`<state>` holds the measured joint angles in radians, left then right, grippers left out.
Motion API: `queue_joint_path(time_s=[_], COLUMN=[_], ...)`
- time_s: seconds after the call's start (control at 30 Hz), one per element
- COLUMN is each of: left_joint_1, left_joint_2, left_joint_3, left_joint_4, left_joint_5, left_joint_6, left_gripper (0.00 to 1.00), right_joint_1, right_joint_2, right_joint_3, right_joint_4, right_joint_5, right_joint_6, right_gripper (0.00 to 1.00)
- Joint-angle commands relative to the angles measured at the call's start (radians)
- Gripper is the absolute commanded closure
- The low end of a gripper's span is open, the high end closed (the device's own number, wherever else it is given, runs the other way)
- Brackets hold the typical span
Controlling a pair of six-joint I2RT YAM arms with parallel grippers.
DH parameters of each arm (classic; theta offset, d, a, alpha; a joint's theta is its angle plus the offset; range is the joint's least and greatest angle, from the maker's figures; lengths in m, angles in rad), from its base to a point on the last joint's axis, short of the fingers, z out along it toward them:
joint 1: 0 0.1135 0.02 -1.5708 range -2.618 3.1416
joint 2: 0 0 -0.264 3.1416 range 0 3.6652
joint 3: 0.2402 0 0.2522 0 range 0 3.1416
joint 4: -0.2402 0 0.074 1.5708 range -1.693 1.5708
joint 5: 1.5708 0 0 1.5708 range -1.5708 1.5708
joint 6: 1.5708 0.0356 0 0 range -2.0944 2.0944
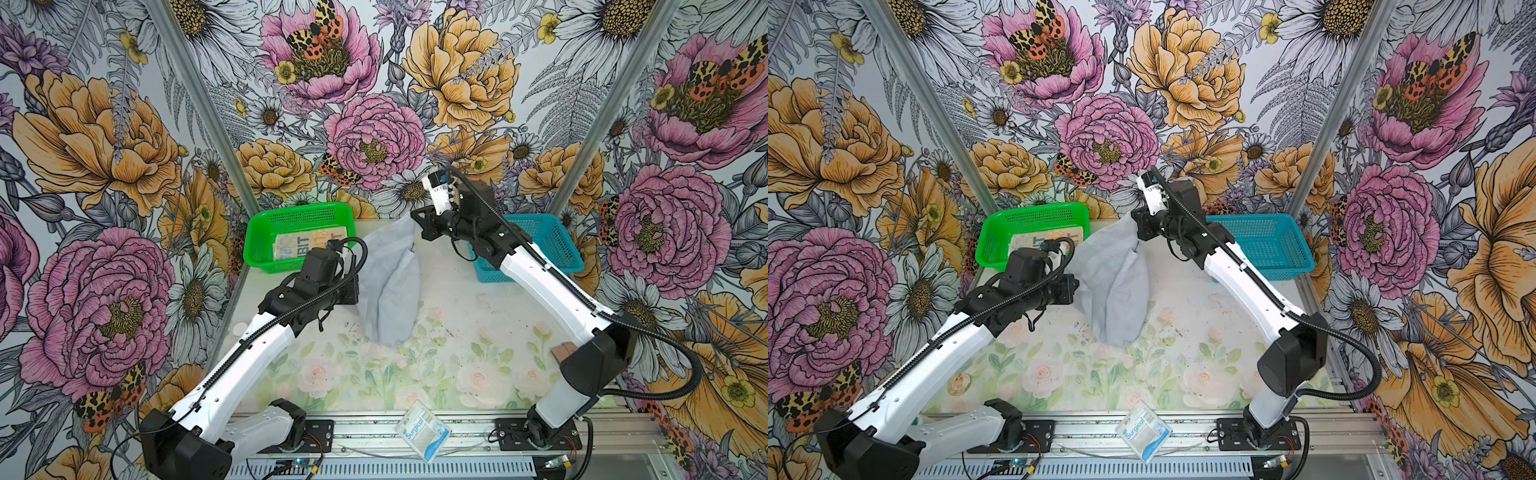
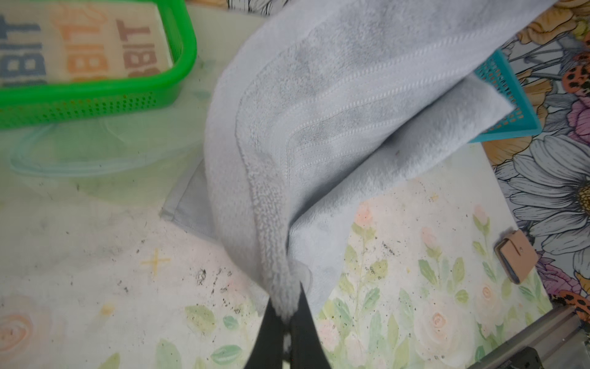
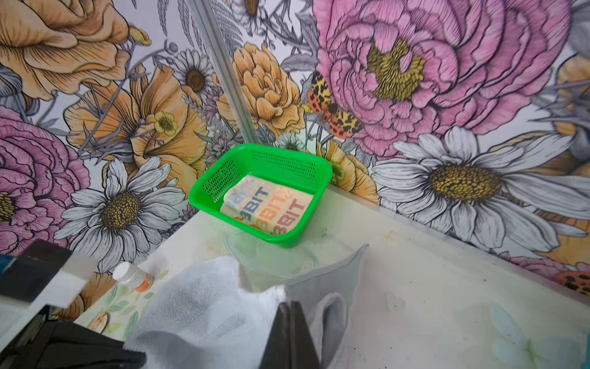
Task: Fold and stack the towels
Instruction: 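Lift the grey towel high with both grippers, spreading its corners apart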
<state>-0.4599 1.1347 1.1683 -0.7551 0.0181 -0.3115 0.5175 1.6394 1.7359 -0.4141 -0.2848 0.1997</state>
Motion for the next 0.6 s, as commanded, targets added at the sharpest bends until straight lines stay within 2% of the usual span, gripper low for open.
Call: queue_joint_path(time_s=[0.0,0.27,0.57], left_joint_1=[0.007,-0.002,-0.045], left_joint_2=[0.035,0.076,0.079], left_joint_3=[0.173,0.530,0.783], left_joint_4=[-0.048,-0.061,-0.063], left_joint_5=[-0.047,-0.120,-0.137], left_joint_6=[0.122,0.263,0.438], left_gripper=[1.00,1.00,1.00], right_joint_1=[-0.014,-0.020,-0.020], right_joint_2=[-0.078,-0.265,-0.386], right_joint_3=[0.014,-0.003,0.049], right_joint_4=[0.045,0.144,0.147], right_joint_5=[-0.002,0.038,0.068], right_joint_6=[-0.014,-0.023,-0.075], right_gripper=[1.00,1.00,1.00])
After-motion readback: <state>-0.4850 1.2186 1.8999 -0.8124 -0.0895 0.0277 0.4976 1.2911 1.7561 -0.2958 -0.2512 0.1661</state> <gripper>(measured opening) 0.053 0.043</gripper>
